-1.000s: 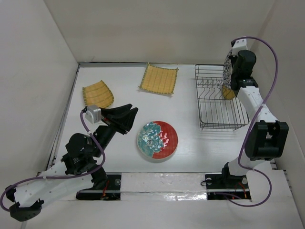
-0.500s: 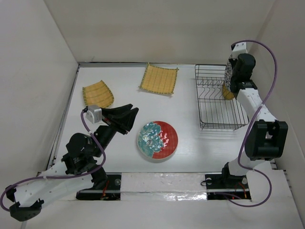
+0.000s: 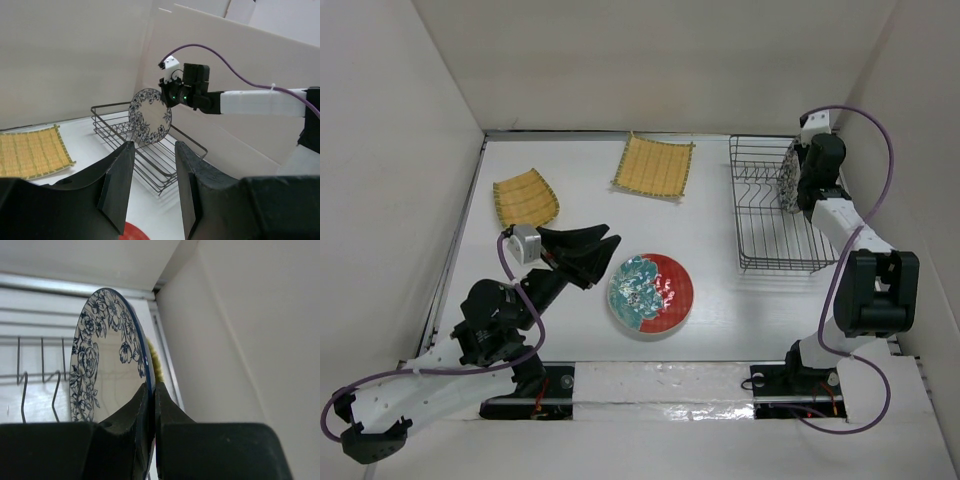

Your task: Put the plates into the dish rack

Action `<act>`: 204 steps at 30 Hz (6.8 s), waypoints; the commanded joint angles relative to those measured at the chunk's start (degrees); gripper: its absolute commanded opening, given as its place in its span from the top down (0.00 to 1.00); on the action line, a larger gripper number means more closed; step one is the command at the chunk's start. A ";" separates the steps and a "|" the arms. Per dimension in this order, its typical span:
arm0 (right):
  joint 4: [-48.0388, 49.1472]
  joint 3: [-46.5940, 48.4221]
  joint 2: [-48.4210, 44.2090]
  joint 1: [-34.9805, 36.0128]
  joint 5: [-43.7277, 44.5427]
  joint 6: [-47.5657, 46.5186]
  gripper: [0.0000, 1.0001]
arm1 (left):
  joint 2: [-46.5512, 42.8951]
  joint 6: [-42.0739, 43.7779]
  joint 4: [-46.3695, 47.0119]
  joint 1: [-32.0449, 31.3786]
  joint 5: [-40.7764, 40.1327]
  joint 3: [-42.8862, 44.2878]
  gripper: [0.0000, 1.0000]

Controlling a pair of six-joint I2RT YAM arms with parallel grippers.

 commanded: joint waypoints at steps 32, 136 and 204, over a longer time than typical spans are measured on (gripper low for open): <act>0.95 -24.72 -34.10 28.87 -9.48 50.58 1.00 | 1.68 0.40 2.61 -0.30 -3.19 0.27 1.00; -0.96 18.31 -8.73 8.42 7.67 0.69 1.00 | 2.56 0.84 2.35 -0.30 -2.93 0.36 0.66; -12.05 6.81 -14.52 21.76 4.52 31.09 0.79 | 2.12 0.75 1.91 -0.30 -3.63 0.62 1.00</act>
